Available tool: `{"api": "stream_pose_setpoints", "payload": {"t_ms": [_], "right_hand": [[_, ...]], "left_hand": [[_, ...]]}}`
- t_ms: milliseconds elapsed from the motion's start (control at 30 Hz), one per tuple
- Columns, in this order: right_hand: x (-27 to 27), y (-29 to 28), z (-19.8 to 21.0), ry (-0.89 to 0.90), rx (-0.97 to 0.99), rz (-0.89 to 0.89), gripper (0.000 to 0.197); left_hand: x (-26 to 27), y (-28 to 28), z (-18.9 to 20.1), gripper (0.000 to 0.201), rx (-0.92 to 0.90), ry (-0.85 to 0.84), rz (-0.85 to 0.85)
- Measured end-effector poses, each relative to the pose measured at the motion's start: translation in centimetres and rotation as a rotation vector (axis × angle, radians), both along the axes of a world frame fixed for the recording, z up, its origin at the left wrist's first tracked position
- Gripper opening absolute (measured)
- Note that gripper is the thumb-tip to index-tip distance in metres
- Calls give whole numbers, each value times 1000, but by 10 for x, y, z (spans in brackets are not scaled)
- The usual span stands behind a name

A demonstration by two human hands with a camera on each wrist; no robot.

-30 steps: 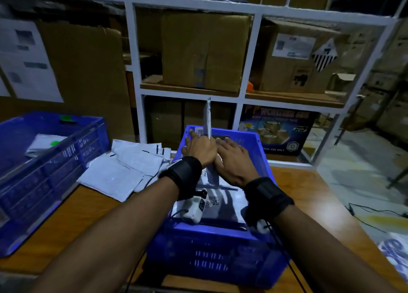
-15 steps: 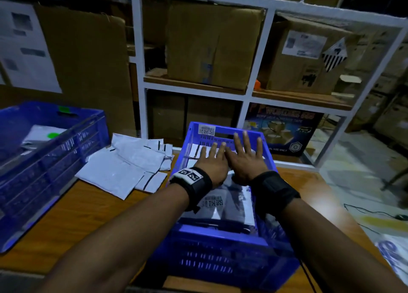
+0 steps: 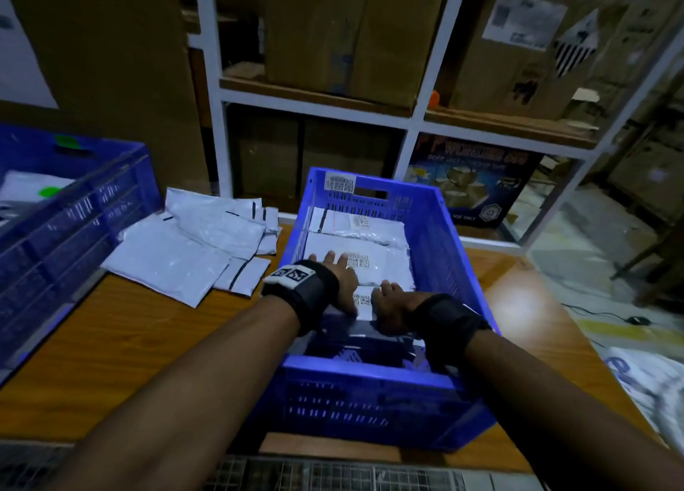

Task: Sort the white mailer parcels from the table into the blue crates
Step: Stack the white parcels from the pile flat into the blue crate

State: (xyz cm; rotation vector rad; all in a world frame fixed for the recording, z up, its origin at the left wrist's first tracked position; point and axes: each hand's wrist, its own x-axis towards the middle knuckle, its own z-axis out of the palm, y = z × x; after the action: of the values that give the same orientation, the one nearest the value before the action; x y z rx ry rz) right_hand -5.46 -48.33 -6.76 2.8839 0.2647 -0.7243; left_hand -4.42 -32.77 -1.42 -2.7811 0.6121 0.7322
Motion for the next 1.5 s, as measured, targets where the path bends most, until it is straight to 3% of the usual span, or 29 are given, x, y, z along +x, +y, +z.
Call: {"api": "stream_pose_setpoints", "payload": {"t_ms": [100, 233, 400, 567, 767, 833, 1000, 1133, 1333, 1500], "right_hand": [[-3, 5, -6, 111, 10, -64, 67], [-2, 5, 2, 170, 22, -82, 83], [-3, 2, 4, 38, 61, -16, 63], [-3, 2, 3, -112, 36, 109, 39], [-3, -1, 11, -80, 174, 100, 32], [-3, -2, 10, -50, 190, 73, 37], [-5, 4, -6, 110, 91, -28, 70], [-6, 9, -15, 183, 20, -81, 70], [-12, 12, -1, 229, 96, -129, 75], [-22, 16, 4, 239, -31, -125, 84]], "left_hand": [[-4, 2, 7, 74, -66, 12, -51], [-19, -8, -6, 66, -14, 53, -159], [-38, -23, -14, 80, 23, 123, -239], [-44, -23, -4, 74, 88, 130, -244], [-42, -19, 0, 76, 90, 171, -201], [-38, -18, -4, 78, 104, 178, -179], [-38, -18, -10, 88, 100, 164, -138], [-36, -21, -18, 107, 79, 203, -125], [-46, -23, -3, 94, 123, 189, -195], [-48, -20, 0, 89, 93, 187, -196]]}}
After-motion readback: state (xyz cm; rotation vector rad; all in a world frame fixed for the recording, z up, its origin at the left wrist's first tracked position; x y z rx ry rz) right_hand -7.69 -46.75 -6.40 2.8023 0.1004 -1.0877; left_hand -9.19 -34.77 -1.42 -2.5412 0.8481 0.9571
